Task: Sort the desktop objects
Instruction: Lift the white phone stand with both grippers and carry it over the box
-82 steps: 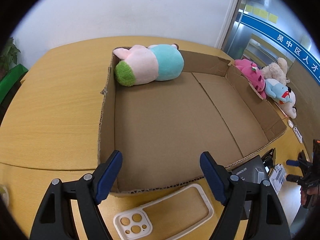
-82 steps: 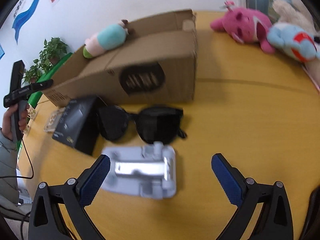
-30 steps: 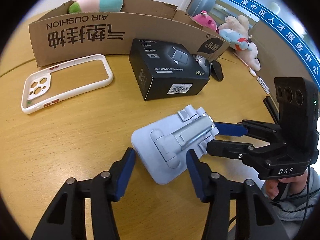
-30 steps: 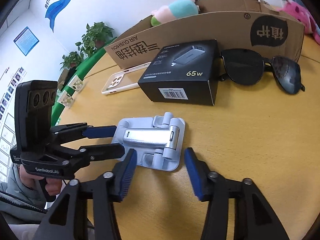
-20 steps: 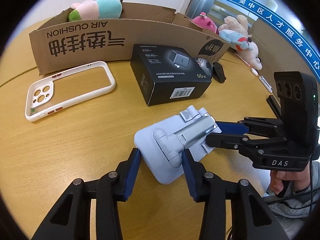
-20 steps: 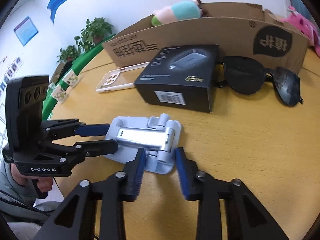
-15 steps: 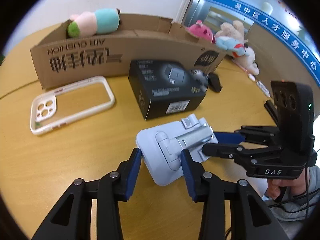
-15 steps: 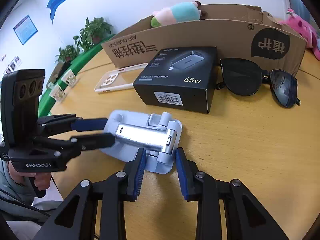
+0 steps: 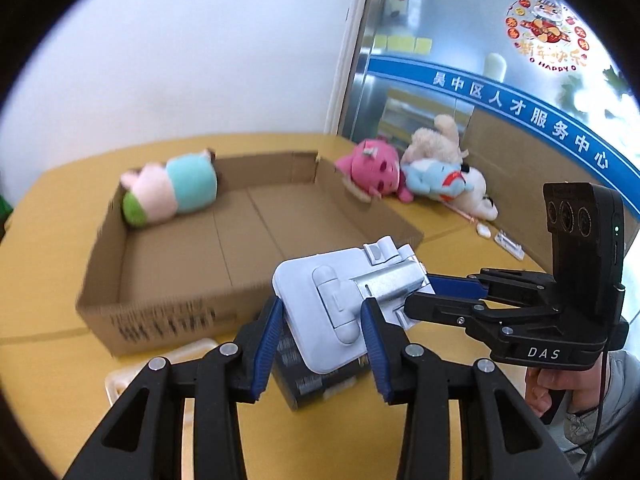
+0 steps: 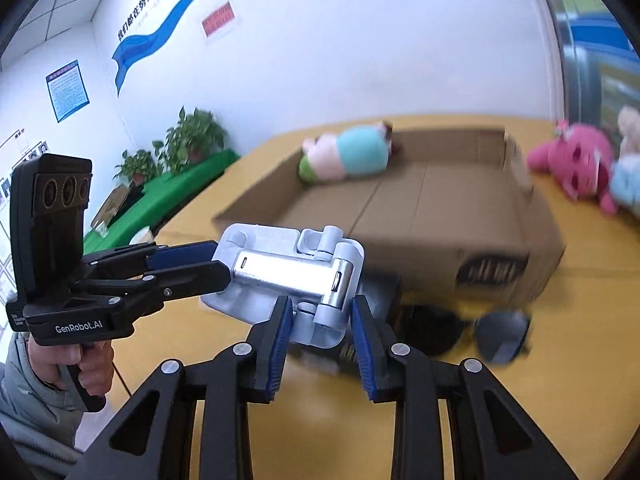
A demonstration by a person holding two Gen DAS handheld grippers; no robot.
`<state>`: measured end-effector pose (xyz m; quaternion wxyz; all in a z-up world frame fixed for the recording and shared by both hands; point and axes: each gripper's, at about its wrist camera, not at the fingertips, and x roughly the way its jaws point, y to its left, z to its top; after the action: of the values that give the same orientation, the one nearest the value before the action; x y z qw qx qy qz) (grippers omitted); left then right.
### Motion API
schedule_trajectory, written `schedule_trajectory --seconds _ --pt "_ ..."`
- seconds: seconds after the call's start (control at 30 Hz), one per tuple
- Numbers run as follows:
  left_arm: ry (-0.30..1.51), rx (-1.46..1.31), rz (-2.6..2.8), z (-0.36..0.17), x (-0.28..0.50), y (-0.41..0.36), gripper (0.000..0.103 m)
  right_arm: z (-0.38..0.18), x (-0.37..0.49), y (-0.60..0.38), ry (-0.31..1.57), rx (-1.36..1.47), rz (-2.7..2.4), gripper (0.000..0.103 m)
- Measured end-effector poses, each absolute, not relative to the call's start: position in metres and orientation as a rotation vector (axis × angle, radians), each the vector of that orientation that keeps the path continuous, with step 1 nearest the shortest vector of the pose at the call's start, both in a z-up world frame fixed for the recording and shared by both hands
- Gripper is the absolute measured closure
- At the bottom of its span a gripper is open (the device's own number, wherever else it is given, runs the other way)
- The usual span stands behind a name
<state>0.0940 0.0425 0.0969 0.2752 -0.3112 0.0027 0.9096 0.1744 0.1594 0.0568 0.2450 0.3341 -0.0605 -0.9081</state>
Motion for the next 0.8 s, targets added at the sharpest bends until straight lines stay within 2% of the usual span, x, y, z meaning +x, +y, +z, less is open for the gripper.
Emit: schedule_trajectory --seconds 0.23,0.47,0.63,0.8 --pt "0.073 -0.678 2.507 0.146 0.051 0.049 0.064 0.110 0.125 0.163 -0.140 0.759 -2.560 0.074" --pt "0.065 -0.594 2.530 0.184 -0.012 0.048 0.064 0.155 0.061 0.162 -0.146 0.664 -2.599 0.074" --pt "0.032 -0.615 2.530 0.189 -0.071 0.052 0.063 0.168 -0.001 0.167 -0.142 0.674 -2.627 0.074" --pt "-0.043 -0.708 2.502 0.171 -0.135 0.056 0.063 0.163 -0.063 0.174 -0.139 0.731 -2.632 0.074"
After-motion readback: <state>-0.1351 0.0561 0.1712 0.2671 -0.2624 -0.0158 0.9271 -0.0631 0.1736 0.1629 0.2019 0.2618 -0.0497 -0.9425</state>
